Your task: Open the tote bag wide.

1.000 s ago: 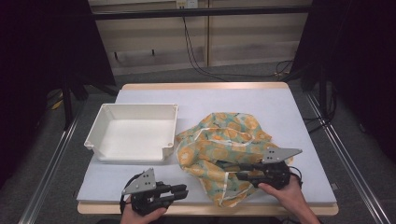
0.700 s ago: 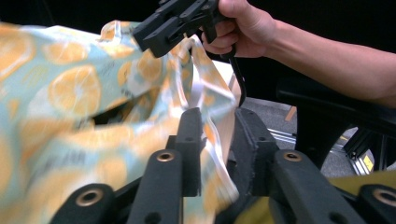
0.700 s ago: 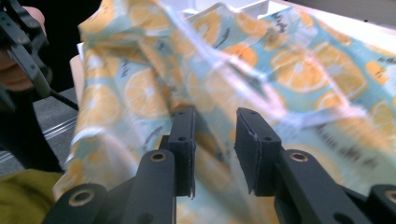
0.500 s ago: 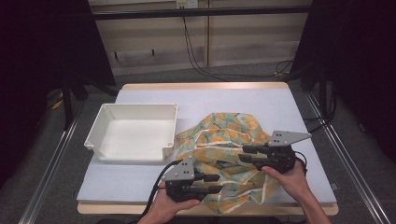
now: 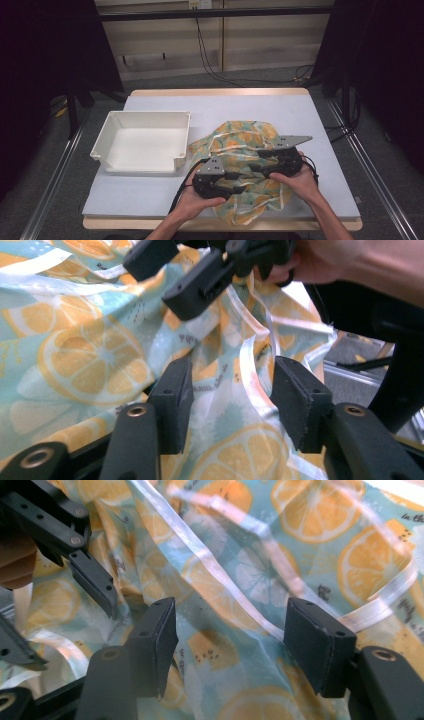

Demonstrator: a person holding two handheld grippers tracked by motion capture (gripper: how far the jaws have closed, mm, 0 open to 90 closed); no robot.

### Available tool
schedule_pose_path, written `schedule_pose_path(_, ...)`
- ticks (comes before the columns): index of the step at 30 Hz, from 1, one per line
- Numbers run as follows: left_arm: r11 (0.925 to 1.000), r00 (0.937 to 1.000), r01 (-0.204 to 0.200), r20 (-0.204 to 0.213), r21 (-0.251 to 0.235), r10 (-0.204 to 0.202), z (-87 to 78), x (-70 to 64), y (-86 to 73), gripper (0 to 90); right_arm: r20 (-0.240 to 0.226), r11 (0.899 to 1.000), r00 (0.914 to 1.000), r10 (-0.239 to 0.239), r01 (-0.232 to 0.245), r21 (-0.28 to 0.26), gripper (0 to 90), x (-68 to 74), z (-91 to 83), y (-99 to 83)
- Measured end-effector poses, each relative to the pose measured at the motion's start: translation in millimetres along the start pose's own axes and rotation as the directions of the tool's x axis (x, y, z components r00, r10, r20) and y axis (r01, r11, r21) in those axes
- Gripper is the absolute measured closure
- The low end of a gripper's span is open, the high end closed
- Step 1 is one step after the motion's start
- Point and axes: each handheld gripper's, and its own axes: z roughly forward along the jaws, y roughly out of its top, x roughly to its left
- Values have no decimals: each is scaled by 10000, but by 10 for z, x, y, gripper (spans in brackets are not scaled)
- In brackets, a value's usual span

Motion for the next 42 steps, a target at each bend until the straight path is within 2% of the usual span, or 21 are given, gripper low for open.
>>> schedule_pose_path(3, 9999, 9999, -159, -48, 44, 159, 35, 6, 22, 496, 122, 9999, 9999, -95, 94, 95, 396, 0, 35, 1)
schedule_pose_path(6, 9999, 9998, -95, -201, 107, 97, 135, 55, 27, 493, 324, 9992, 9990, -302, 294, 262, 489, 8, 68, -5)
schedule_pose_path(7, 9999, 9998, -95, -201, 107, 97, 135, 55, 27, 493, 324, 9992, 9990, -302, 294, 262, 489, 8, 68, -5)
schedule_pose_path(8, 9987, 9989, -295, -351, 425, 310, 177, 71, 24, 493, 366, 9991, 9988, -314, 303, 310, 601, -1, 70, -5)
schedule_pose_path(9, 9985, 9992, -253, -287, 480, 267, 203, 77, 15, 493, 277, 9993, 9993, -246, 238, 277, 659, -10, 63, -4)
schedule_pose_path(12, 9949, 9987, -413, -252, 925, 438, 259, 56, 1, 505, -36, 9999, 10000, -57, 58, 124, 813, -39, 22, 14)
schedule_pose_path(14, 9917, 9981, -573, -175, 1154, 597, 274, 52, -6, 588, -104, 10000, 9999, 8, -8, 48, 880, -56, -23, 40)
schedule_pose_path(17, 9912, 9977, -638, -146, 1162, 659, 280, 43, -26, 815, -218, 9999, 9997, 82, -84, -101, 895, -72, -58, 67)
schedule_pose_path(18, 9916, 9985, -550, 64, 1169, 546, 286, 46, -52, 884, -300, 9996, 9995, 128, -136, -263, 897, -92, -93, 110)
schedule_pose_path(21, 9899, 9982, -592, 92, 1288, 586, 283, 32, -67, 900, -358, 9986, 9991, 231, -248, -476, 900, -136, -136, 176)
schedule_pose_path(26, 9944, 9957, -598, 751, 875, 533, 185, -91, -41, 900, -347, 9951, 9983, 467, -495, -853, 900, -260, -185, 302)
schedule_pose_path(27, 9944, 9957, -598, 751, 875, 533, 185, -91, -41, 900, -347, 9951, 9983, 467, -495, -853, 900, -260, -185, 302)
schedule_pose_path(29, 9964, 9926, -690, 1039, 499, 635, 117, -192, -19, 900, -340, 9930, 9975, 612, -643, -988, 900, -348, -190, 374)
schedule_pose_path(30, 9961, 9912, -743, 1136, 471, 686, 97, -216, -9, 900, -334, 9922, 9972, 673, -704, -1027, 900, -374, -182, 395)
schedule_pose_path(32, 9967, 9903, -734, 1207, 358, 686, 90, -241, -4, 900, -309, 9913, 9964, 792, -820, -1031, 900, -432, -148, 428)
schedule_pose_path(33, 9954, 9872, -893, 1355, 337, 840, 82, -272, 11, 900, -261, 9911, 9960, 857, -879, -1004, 900, -458, -122, 443)
schedule_pose_path(34, 9942, 9869, -988, 1326, 437, 922, 75, -285, 19, 900, -199, 9916, 9958, 889, -904, -925, 900, -482, -95, 458)
schedule_pose_path(35, 9954, 9860, -915, 1428, 297, 864, 78, -300, 19, 900, -143, 9923, 9961, 870, -879, -870, 900, -508, -68, 471)
schedule_pose_path(40, 9942, 9791, -1022, 1801, 333, 946, 60, -364, 29, 900, 80, 9924, 9943, 1068, -1061, -619, 900, -654, 54, 534)
schedule_pose_path(41, 9937, 9761, -1081, 1925, 289, 1006, 58, -372, 30, 900, 102, 9919, 9938, 1109, -1100, -633, 900, -674, 67, 546)
schedule_pose_path(42, 9941, 9762, -1044, 1943, 311, 964, 56, -389, 31, 900, 119, 9911, 9929, 1182, -1172, -631, 900, -706, 90, 566)
